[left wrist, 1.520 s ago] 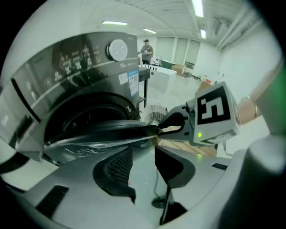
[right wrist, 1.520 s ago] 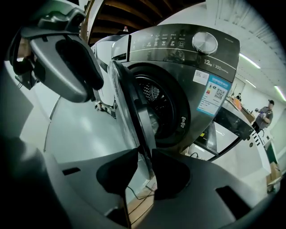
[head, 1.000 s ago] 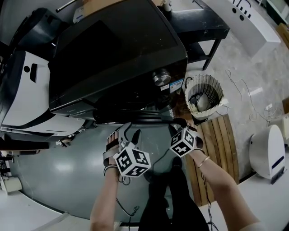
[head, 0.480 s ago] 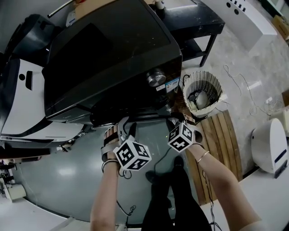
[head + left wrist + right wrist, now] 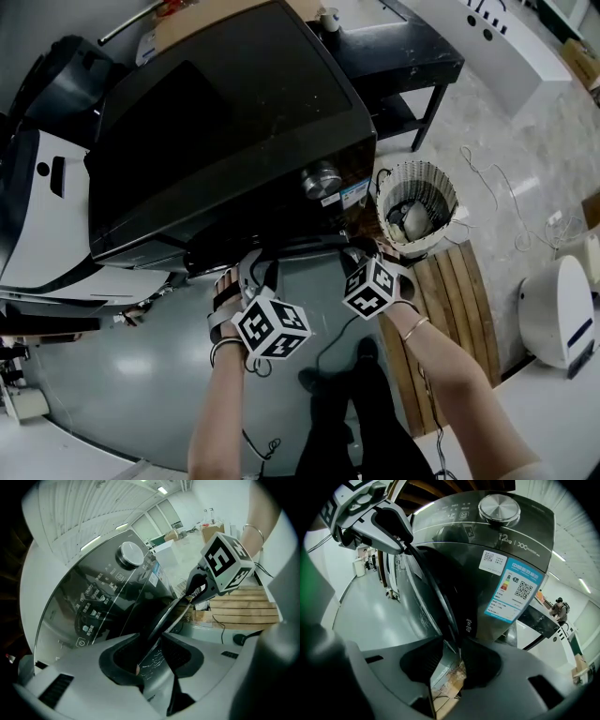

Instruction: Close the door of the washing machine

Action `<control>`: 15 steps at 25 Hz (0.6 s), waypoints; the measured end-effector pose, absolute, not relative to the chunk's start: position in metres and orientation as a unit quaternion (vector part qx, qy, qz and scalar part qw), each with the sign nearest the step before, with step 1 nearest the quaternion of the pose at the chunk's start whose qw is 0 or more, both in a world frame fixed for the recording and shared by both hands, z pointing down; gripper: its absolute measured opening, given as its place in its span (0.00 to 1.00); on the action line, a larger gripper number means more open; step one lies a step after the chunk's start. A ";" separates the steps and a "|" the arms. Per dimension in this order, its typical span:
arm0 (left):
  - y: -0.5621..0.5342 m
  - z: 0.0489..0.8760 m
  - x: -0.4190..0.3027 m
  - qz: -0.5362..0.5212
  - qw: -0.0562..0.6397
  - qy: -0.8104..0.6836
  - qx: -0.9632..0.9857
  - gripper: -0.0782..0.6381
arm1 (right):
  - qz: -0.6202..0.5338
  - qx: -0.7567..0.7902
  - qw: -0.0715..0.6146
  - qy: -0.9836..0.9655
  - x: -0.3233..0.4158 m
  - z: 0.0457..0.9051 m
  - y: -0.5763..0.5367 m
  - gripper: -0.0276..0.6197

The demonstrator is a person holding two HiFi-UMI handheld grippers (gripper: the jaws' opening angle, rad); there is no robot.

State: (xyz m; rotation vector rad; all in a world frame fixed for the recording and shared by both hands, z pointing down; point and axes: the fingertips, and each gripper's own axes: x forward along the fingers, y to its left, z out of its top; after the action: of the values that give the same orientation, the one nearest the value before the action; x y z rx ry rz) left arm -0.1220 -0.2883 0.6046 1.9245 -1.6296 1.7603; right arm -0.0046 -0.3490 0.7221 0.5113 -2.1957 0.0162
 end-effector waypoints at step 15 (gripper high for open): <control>-0.308 0.605 -0.135 0.564 0.045 -0.542 0.622 0.32 | 0.004 0.206 0.427 -0.880 -0.020 0.722 -0.377 0.24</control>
State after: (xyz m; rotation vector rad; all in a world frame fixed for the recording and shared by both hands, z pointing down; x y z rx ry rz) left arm -0.1351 -0.3079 0.6050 1.8998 -1.6562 1.7221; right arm -0.0205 -0.3769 0.7222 0.5155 -2.1985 0.0090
